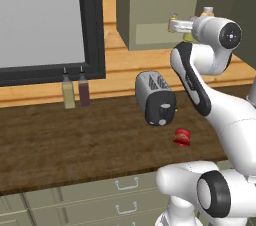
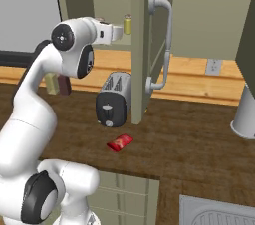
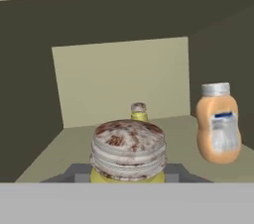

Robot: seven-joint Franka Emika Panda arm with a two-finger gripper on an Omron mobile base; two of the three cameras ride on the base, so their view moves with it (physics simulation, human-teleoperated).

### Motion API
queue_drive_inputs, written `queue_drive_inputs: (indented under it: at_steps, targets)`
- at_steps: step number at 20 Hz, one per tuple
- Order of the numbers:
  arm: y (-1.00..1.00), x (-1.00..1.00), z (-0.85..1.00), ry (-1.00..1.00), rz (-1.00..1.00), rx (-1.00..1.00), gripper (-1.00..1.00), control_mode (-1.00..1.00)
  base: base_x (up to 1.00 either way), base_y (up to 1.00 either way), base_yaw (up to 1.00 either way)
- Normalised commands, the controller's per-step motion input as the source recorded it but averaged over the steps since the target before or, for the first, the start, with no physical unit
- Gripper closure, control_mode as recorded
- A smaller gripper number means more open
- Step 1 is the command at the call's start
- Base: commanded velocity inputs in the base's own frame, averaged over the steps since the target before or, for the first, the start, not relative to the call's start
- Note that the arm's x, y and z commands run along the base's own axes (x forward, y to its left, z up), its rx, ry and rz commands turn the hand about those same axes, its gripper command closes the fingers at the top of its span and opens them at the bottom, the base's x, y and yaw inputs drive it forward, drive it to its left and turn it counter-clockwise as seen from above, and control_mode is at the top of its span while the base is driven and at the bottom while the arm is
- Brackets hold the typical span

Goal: Put the shaker and condiment bottle from the counter next to their counterparts in the cabinet.

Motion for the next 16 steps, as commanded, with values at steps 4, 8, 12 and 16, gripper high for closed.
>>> queue_drive_inputs:
  at_steps: [4, 8, 12, 16]
  targets:
    - [0.0, 0.06, -0.32, 0.0, 0.0, 0.08, 1.0, -1.0, 0.0, 0.0, 0.0]
    - [0.0, 0.06, -0.16, -0.07, 0.0, 0.05, 1.0, -1.0, 0.0, 0.0, 0.0]
    - [0.0, 0.16, -0.05, -0.13, 0.0, 0.05, 1.0, -1.0, 0.0, 0.0, 0.0]
    - [0.0, 0.2, 0.0, -0.14, 0.0, 0.03, 1.0, -1.0, 0.0, 0.0, 0.0]
